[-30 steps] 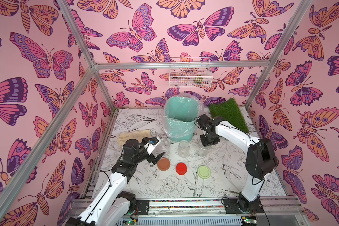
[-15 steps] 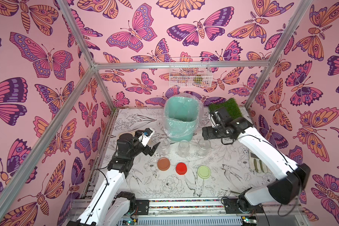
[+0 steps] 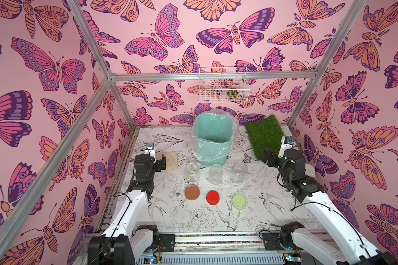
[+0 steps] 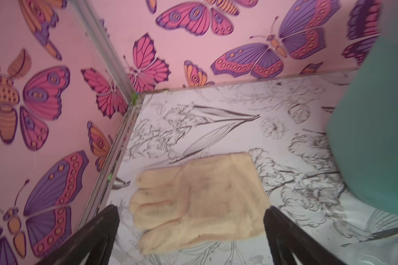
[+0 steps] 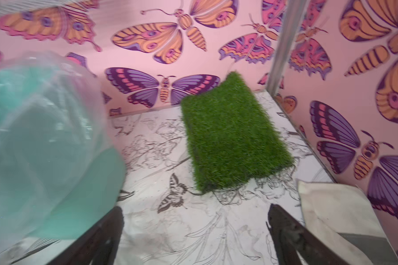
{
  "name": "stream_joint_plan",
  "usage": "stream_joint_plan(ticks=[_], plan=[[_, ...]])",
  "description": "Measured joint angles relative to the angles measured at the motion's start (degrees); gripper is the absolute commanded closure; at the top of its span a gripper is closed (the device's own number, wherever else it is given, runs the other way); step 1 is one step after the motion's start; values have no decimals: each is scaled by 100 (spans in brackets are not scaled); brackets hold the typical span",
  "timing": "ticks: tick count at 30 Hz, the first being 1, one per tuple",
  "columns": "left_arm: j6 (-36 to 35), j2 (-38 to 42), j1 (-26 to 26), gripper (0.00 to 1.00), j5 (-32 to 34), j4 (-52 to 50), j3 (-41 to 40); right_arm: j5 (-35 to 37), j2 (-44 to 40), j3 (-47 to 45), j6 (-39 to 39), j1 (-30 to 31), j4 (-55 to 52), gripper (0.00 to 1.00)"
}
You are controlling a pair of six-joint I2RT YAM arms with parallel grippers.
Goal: Empty moldy peanuts from jars
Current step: Reset both arms
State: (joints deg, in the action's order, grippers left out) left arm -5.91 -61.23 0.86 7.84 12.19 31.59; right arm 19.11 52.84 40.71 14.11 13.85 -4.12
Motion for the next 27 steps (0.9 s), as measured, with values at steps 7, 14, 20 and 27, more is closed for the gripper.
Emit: stream_joint_plan(ticks=[7,14,20,27], plan=[[688,-774,26,0,605,1034,-800,422,590,-1340,-332,-170,1727,1],[944,-1657,26,0,911,1845,-828,706,1537,-1679,-584,-173,2909,1],[962,-2122,11,0,664,3058,-997,743,2015,-1873,-881,-197,3718,1],[872,-2647,-13,0,304,3731,-1075,466,2396,-2070,-1250,-378,4424,1]])
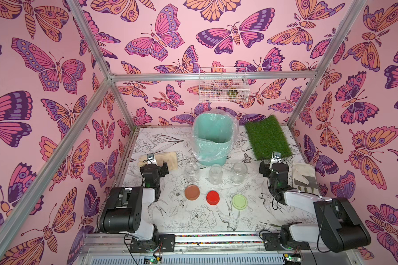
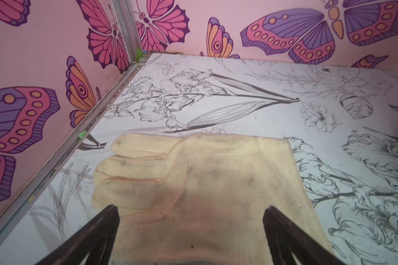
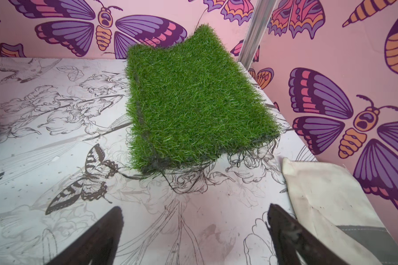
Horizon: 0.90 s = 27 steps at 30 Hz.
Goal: Empty moldy peanuts from jars
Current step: Reset both arms
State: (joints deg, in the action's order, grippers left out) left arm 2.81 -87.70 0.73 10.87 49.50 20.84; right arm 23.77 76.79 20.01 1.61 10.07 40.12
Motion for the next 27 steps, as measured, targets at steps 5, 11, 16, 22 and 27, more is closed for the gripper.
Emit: stream_joint_plan(ticks=[5,11,16,22,27], plan=[[-20,-46,-2,0,-39,197,-33,-284,664,-214,-33,-293,1051,1],[-42,-66,-37,0,-39,328,-44,-426,1054,-175,7,-411,1213,1],[-98,-70,-44,1,-98,435,-52,-570,1045,118,170,-656,1051,1],[-223,-72,-44,0,-363,439,-50,-634,1021,127,264,-673,911,1],[-256,-72,-44,0,-470,433,-48,-654,1021,127,286,-673,887,1]])
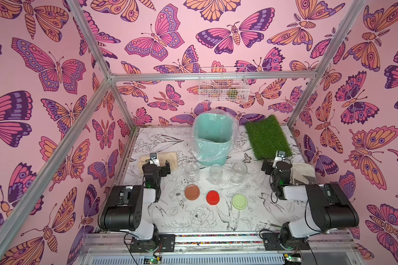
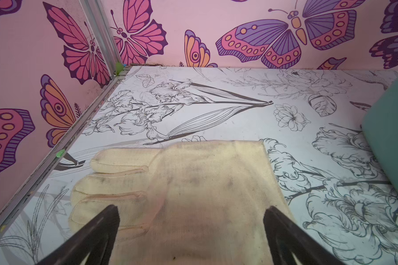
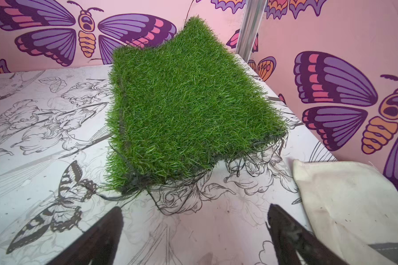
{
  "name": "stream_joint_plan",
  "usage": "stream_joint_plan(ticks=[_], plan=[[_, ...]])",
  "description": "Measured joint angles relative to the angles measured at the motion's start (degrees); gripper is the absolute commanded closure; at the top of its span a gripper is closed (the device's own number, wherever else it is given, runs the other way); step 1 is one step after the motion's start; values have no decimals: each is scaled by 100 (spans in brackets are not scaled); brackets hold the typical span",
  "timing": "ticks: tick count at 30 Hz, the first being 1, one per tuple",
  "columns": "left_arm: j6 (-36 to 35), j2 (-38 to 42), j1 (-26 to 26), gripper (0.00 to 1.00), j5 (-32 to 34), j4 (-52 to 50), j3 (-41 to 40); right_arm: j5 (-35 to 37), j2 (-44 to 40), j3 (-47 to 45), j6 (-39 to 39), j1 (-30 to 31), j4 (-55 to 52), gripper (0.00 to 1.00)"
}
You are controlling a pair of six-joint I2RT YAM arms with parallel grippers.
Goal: Empty moldy peanuts from jars
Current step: Reset both arms
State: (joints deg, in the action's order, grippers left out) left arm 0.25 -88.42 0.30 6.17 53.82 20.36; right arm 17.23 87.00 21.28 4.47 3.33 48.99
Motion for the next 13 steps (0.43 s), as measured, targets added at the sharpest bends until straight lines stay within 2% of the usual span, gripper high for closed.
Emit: stream_joint_plan(ticks=[13], plan=[[-2,0,0,0,-63,-37,7,-20,0,0,2,0,0,1]])
